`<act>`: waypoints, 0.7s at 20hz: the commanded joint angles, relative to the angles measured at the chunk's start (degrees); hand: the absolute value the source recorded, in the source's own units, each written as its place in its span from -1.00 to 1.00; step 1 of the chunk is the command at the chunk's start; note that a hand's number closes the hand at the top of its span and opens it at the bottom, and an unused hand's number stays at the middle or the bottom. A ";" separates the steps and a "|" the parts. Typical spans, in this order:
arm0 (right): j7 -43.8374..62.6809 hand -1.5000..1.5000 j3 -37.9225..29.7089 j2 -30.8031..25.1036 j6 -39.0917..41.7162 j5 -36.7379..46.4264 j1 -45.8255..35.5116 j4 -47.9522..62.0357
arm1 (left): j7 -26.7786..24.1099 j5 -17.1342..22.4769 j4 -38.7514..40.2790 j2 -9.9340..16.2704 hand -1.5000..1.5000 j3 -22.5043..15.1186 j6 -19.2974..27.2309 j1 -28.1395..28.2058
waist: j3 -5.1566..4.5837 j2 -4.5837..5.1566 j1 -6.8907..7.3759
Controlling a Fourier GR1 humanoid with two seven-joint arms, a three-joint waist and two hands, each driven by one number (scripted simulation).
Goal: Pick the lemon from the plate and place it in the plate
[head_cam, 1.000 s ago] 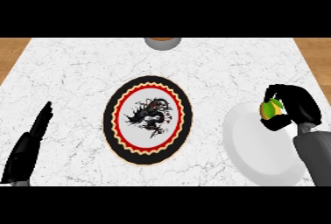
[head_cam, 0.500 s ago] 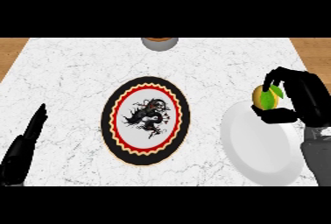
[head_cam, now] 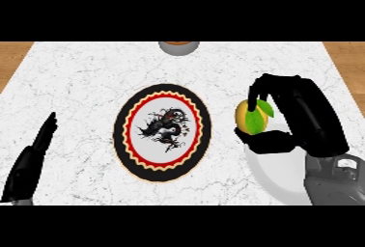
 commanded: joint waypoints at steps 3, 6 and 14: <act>9.37 1.00 5.81 9.35 3.23 2.71 -8.04 1.33 | -1.39 0.05 4.18 0.41 0.00 1.10 -1.03 -2.94 | 0.00 0.17 0.31; 13.12 1.00 7.08 15.08 1.84 5.58 -13.86 8.08 | -1.50 0.88 2.31 1.48 0.00 1.79 -2.70 -1.09 | 0.01 0.18 0.57; 16.15 1.00 16.95 15.58 -9.39 -0.11 -22.46 31.40 | -0.58 -1.16 0.57 -0.83 0.00 -0.21 -1.03 -1.23 | 0.01 0.48 2.06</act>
